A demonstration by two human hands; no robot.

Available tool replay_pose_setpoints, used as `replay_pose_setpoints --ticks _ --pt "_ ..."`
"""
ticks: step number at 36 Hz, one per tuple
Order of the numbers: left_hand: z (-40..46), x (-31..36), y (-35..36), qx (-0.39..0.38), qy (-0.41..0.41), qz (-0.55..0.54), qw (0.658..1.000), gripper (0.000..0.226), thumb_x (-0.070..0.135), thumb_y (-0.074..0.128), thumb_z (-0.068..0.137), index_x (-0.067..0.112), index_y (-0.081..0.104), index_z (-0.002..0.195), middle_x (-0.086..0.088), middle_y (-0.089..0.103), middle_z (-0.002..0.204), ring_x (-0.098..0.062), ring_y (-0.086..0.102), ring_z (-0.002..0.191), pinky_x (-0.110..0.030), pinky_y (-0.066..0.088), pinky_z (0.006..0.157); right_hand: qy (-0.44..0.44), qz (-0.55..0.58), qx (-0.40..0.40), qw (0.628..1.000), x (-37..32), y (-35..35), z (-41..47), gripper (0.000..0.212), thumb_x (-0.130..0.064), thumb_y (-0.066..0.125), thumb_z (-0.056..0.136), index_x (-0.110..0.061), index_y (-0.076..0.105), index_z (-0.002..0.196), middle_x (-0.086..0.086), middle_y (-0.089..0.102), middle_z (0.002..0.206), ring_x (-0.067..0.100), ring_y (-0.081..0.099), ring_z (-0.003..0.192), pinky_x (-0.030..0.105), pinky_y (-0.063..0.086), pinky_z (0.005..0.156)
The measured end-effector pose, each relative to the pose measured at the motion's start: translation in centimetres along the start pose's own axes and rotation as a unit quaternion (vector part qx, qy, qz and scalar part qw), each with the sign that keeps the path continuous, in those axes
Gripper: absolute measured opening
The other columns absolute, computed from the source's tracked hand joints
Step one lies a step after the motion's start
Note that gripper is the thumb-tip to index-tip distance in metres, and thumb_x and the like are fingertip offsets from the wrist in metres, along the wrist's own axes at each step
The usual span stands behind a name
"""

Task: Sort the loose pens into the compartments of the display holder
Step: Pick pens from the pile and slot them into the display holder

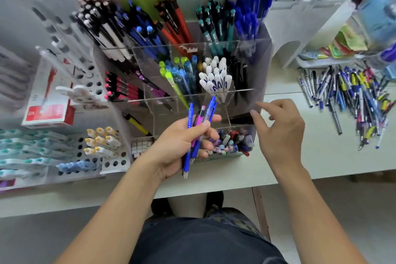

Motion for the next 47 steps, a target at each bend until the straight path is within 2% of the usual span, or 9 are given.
replay_pose_setpoints --ticks 3,9,12,17,23,28,32,37,47 --pt "-0.5 0.3 -0.9 0.018 0.012 0.04 0.999 0.023 0.017 0.052 0.104 0.007 0.066 0.119 -0.008 0.071 0.082 -0.015 0.061 0.058 -0.022 0.049 0.049 0.038 0.138 -0.042 0.989 -3.8 0.4 0.2 0.011 -0.027 0.077 0.089 -0.021 0.078 0.098 -0.004 0.069 0.083 0.014 0.061 0.069 0.017 0.046 0.07" --pt "-1.8 1.0 -1.9 0.012 0.019 0.081 0.996 0.031 0.019 0.047 0.106 -0.004 0.061 0.122 -0.018 0.075 0.09 -0.022 0.071 0.071 -0.028 0.06 0.062 0.198 0.406 -0.241 0.859 -8.6 6.2 -1.1 0.007 -0.013 0.072 0.094 -0.011 0.076 0.088 -0.001 0.07 0.067 0.01 0.059 0.054 0.029 0.049 0.054" --pt "-2.4 1.2 -3.6 0.061 0.032 0.118 0.991 0.034 0.027 0.047 0.107 -0.005 0.061 0.109 -0.021 0.076 0.095 -0.03 0.075 0.081 -0.04 0.063 0.077 0.146 0.392 -0.21 0.884 -10.0 5.8 -0.1 0.006 -0.009 0.07 0.095 -0.009 0.072 0.089 -0.007 0.065 0.065 0.006 0.053 0.053 0.02 0.045 0.053" --pt "-4.0 2.4 -5.3 0.118 0.051 0.216 0.968 0.029 0.039 0.046 0.105 0.011 0.047 0.096 -0.005 0.065 0.072 -0.022 0.059 0.048 -0.027 0.045 0.04 0.046 0.367 -0.175 0.912 -12.9 4.5 0.4 0.014 -0.007 0.059 0.101 -0.015 0.064 0.092 -0.006 0.062 0.071 0.013 0.057 0.058 0.028 0.052 0.052" --pt "-5.5 3.5 -6.6 0.176 0.092 0.323 0.926 0.039 0.051 0.053 0.098 0.014 0.04 0.091 -0.002 0.049 0.073 -0.01 0.039 0.048 -0.028 0.037 0.048 0.0 0.357 -0.147 0.922 -15.4 3.4 1.3 0.02 -0.013 0.053 0.106 -0.027 0.058 0.092 -0.011 0.058 0.07 0.014 0.056 0.056 0.029 0.051 0.049" --pt "-6.4 5.6 -7.2 0.233 0.15 0.341 0.899 0.035 0.032 0.069 0.093 0.021 0.036 0.093 -0.001 0.054 0.081 -0.015 0.05 0.066 -0.03 0.043 0.059 0.001 0.319 -0.294 0.901 -17.0 6.0 1.2 0.005 -0.013 0.069 0.096 -0.011 0.066 0.092 0.002 0.062 0.067 0.015 0.058 0.051 0.028 0.052 0.046" --pt "-6.0 7.3 -6.1 0.196 0.144 0.353 0.904 0.029 0.004 0.055 0.091 0.017 0.031 0.101 -0.003 0.048 0.088 -0.017 0.047 0.072 -0.046 0.046 0.064 0.022 0.368 -0.343 0.864 -17.9 7.3 0.5 0.002 -0.01 0.071 0.094 -0.009 0.07 0.092 -0.004 0.067 0.065 0.01 0.058 0.05 0.029 0.055 0.047" --pt "-5.5 8.7 -4.9 0.169 0.143 0.329 0.918 0.034 -0.006 0.049 0.089 0.019 0.027 0.096 -0.002 0.04 0.084 -0.014 0.04 0.065 -0.024 0.034 0.048 0.005 0.414 -0.334 0.847 -18.2 6.0 1.3 0.006 -0.006 0.069 0.093 -0.012 0.071 0.09 -0.004 0.068 0.067 0.007 0.057 0.051 0.025 0.055 0.05" --pt "-3.0 8.8 -0.9 0.108 0.124 0.369 0.915 0.038 0.007 0.056 0.087 0.023 0.025 0.1 -0.003 0.046 0.081 -0.017 0.048 0.064 -0.035 0.039 0.054 -0.017 0.355 -0.27 0.895 -15.3 2.6 2.3 0.003 -0.01 0.076 0.089 -0.014 0.076 0.089 0.003 0.074 0.072 0.004 0.06 0.057 0.019 0.049 0.055"
Point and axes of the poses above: each hand's wrist, its own z-axis towards the middle knuckle, its own y-axis out of the palm, x = y × z, the point moved 8 cm from there along z, towards the middle knuckle
